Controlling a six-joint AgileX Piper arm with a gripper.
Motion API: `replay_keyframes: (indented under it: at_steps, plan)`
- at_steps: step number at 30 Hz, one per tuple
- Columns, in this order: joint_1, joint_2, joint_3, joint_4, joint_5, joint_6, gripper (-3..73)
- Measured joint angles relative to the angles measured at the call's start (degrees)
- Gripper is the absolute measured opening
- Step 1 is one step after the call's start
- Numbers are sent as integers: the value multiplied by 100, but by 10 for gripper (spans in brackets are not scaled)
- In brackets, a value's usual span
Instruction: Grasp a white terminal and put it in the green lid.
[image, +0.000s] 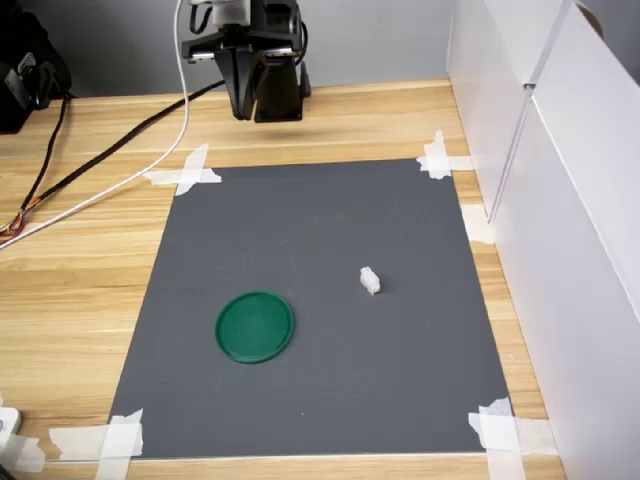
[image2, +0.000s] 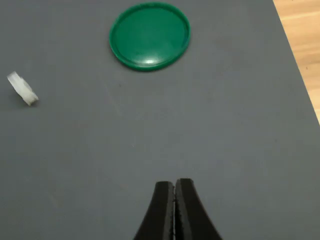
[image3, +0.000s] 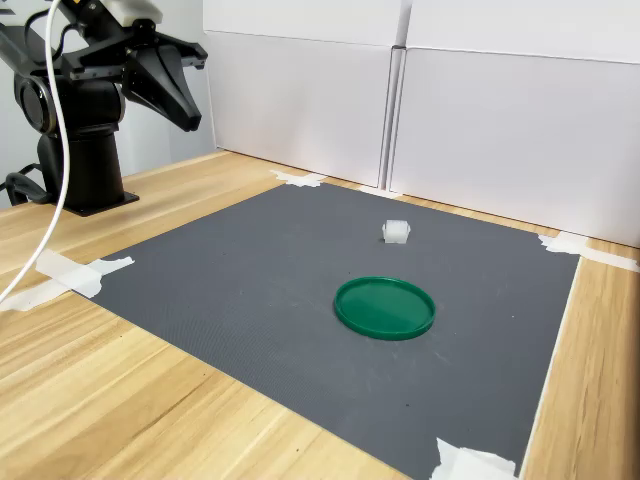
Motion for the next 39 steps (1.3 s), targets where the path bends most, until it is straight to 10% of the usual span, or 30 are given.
replay_keyframes:
  at_steps: [19, 33, 39]
  plan:
    - [0, 3125, -2010, 113, 388, -2537, -21]
    - [0, 4606, -3624, 2261, 1930, -5907, -21]
    - [469, 5042, -4110, 1867, 2515, -5935, -8]
